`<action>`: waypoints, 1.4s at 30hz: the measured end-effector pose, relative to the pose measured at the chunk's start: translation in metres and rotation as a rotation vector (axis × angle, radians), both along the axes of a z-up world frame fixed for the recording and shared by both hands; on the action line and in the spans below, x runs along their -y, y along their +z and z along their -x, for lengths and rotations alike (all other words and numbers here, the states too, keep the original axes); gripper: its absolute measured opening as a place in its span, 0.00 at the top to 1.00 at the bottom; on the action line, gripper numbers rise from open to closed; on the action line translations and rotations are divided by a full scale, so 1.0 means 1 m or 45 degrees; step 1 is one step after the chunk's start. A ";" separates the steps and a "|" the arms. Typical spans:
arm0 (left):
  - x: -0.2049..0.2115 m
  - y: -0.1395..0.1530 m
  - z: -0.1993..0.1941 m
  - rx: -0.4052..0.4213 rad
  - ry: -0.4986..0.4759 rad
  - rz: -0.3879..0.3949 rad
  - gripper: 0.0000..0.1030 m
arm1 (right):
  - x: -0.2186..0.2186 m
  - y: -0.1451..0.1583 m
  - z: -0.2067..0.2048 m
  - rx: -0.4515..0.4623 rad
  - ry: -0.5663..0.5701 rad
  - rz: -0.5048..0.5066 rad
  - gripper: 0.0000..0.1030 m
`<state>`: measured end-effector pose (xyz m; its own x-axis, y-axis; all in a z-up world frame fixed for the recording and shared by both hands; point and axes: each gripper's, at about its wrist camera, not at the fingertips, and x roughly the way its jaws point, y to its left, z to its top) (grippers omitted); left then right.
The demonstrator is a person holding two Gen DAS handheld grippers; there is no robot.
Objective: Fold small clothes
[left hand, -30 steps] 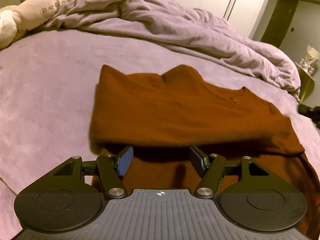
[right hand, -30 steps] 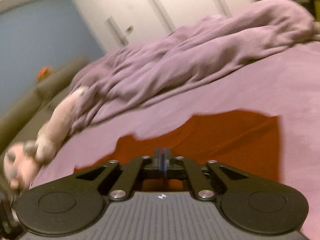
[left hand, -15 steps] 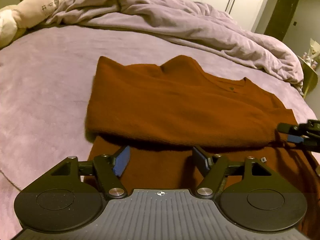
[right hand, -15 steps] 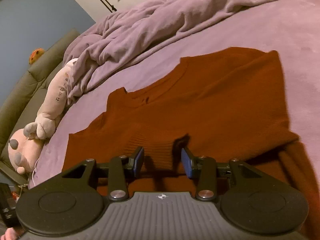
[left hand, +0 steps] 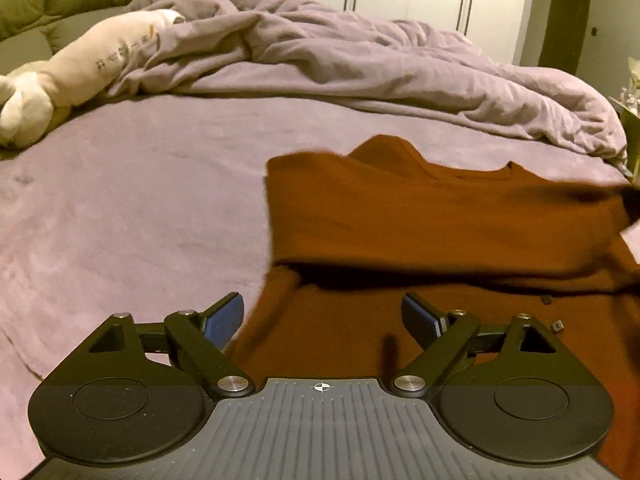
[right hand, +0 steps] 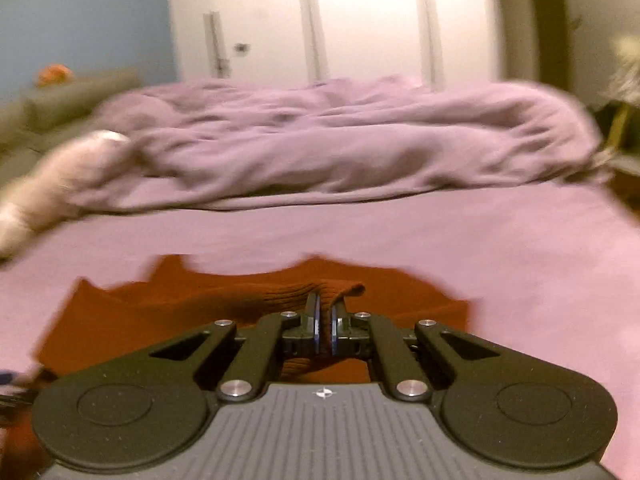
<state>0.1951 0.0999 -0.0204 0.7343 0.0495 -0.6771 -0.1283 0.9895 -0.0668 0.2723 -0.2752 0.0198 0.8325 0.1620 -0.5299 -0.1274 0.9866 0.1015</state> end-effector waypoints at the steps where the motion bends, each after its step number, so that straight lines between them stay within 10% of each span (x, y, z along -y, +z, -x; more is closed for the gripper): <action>1: 0.000 -0.002 -0.002 -0.011 0.002 0.013 0.12 | 0.009 -0.007 -0.007 -0.060 -0.044 0.015 0.96; 4: 0.000 -0.005 -0.005 -0.029 0.011 0.039 0.12 | 0.033 -0.031 -0.018 -0.258 -0.053 -0.098 0.90; 12: 0.001 -0.006 -0.015 -0.058 0.023 0.017 0.12 | 0.044 -0.050 -0.022 -0.305 -0.040 -0.223 0.76; 16: 0.003 -0.008 -0.023 -0.053 0.032 -0.040 0.12 | 0.037 -0.044 -0.018 -0.275 0.015 -0.197 0.93; 21: -0.005 -0.015 -0.031 -0.082 0.068 -0.079 0.13 | 0.066 -0.036 -0.014 -0.199 -0.015 -0.457 0.97; 29: -0.015 -0.002 -0.023 -0.044 0.108 -0.024 0.14 | 0.062 -0.037 -0.008 -0.224 -0.168 -0.197 0.95; 39: 0.026 -0.004 -0.076 -0.027 0.047 0.031 0.13 | -0.039 -0.039 -0.043 -0.197 0.082 -0.006 0.95; 42: 0.034 -0.019 -0.087 -0.070 0.017 -0.041 0.06 | -0.070 -0.067 -0.054 -0.235 0.120 0.280 0.93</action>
<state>0.2824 0.0655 -0.0396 0.6950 0.0815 -0.7144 -0.1443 0.9892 -0.0275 0.3264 -0.2052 -0.0474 0.7057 0.0987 -0.7016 -0.2188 0.9722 -0.0833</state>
